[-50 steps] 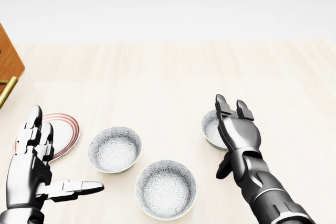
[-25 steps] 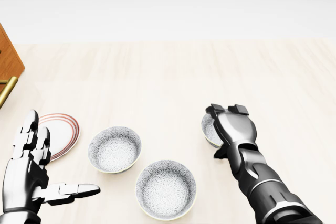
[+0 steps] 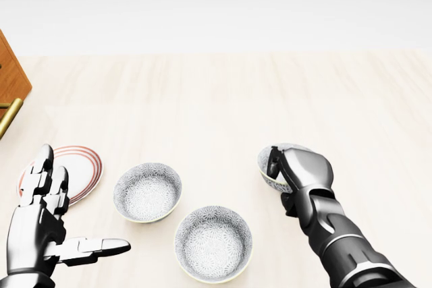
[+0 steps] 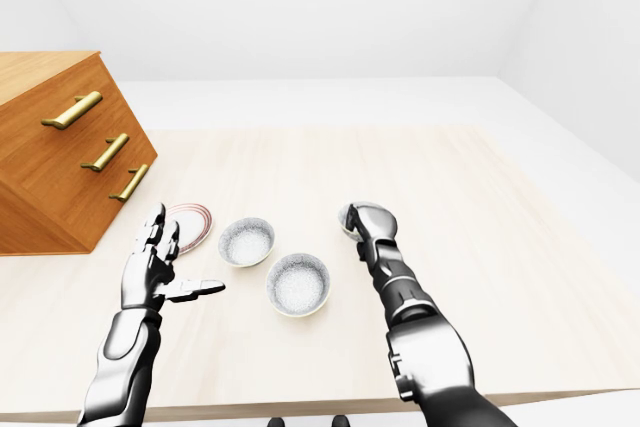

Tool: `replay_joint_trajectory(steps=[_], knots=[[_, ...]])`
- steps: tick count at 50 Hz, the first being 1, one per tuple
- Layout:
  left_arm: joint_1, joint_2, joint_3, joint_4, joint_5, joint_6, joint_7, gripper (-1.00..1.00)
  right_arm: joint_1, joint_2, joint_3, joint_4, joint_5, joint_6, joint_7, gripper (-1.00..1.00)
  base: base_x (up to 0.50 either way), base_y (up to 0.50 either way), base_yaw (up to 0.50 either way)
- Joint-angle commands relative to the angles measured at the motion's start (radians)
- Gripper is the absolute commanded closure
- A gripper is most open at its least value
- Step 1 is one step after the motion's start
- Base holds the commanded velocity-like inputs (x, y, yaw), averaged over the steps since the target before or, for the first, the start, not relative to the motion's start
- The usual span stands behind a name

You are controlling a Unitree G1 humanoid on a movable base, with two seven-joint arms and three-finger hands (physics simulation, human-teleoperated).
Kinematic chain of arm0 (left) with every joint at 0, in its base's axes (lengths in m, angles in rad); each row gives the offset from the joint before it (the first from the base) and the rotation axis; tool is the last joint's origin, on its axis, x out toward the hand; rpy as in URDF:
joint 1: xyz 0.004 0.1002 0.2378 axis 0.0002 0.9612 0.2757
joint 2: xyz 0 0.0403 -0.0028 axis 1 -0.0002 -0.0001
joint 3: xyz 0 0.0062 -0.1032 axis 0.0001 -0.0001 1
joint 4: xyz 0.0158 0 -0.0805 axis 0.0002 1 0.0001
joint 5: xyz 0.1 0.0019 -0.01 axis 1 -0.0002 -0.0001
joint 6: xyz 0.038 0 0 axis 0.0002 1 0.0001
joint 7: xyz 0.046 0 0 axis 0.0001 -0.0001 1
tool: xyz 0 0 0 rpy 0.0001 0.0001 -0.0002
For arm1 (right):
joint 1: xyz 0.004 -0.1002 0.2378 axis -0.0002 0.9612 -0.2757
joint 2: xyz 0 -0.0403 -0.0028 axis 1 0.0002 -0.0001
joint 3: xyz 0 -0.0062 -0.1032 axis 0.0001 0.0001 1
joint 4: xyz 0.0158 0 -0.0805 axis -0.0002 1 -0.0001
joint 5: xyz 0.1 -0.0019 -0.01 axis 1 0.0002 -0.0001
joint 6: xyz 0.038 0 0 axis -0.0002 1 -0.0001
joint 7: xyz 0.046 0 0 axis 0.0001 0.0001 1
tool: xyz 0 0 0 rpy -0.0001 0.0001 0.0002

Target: Stack the bowl at the front on the bowl in the middle.

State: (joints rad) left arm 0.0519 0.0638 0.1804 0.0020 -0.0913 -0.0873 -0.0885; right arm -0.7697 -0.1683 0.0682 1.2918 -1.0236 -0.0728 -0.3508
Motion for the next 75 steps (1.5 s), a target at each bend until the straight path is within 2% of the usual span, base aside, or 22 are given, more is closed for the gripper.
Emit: replay_joint_trajectory(steps=[1,12,16,24,32,35,47,52,61,68,75], knots=[[0.003,0.0,0.001,-0.001,-0.007,0.0,-0.003,-1.0,0.023,0.001,0.012,0.016,0.02,-0.014,-0.022,1.0,0.0,0.0,0.0],[0.006,0.002,0.013,-0.004,-0.02,0.0,-0.004,-1.0,0.014,0.007,0.027,-0.108,0.001,-0.014,-0.076,1.0,0.0,0.0,0.0],[0.007,0.005,0.022,0.0,-0.028,0.0,-0.007,-1.0,0.055,0.02,0.032,-0.271,-0.027,-0.014,-0.059,1.0,0.0,0.0,0.0],[0.02,0.004,0.03,-0.008,-0.033,0.0,-0.012,-1.0,0.189,0.06,0.029,-0.631,-0.099,-0.014,0.062,1.0,0.0,0.0,0.0],[0.026,0.003,0.039,-0.027,-0.038,0.0,-0.015,-1.0,0.303,0.104,0.046,-0.878,-0.15,-0.014,0.167,1.0,0.0,0.0,0.0],[0.028,0.003,0.042,-0.032,-0.039,0.0,-0.016,-1.0,0.37,0.136,0.072,-1.015,-0.175,-0.014,0.226,1.0,0.0,0.0,0.0],[0.029,0.003,0.049,-0.044,-0.046,0.0,-0.02,-1.0,0.518,0.219,0.158,-1.302,-0.219,-0.014,0.367,1.0,0.0,0.0,0.0],[0.035,0.002,0.052,-0.051,-0.05,0.0,-0.023,-1.0,0.516,0.248,0.185,-1.297,-0.222,-0.014,0.374,1.0,0.0,0.0,0.0],[0.069,-0.007,0.069,-0.095,-0.065,0.0,-0.04,-1.0,0.461,0.321,0.239,-1.147,-0.216,-0.014,0.321,1.0,0.0,0.0,0.0],[0.084,-0.009,0.095,-0.101,-0.086,0.0,-0.058,-1.0,0.37,0.381,0.255,-0.923,-0.228,-0.014,0.233,1.0,0.0,0.0,0.0],[0.09,-0.009,0.114,-0.09,-0.105,0.0,-0.069,-1.0,0.24,0.42,0.23,-0.674,-0.234,-0.014,0.128,1.0,0.0,0.0,0.0]])
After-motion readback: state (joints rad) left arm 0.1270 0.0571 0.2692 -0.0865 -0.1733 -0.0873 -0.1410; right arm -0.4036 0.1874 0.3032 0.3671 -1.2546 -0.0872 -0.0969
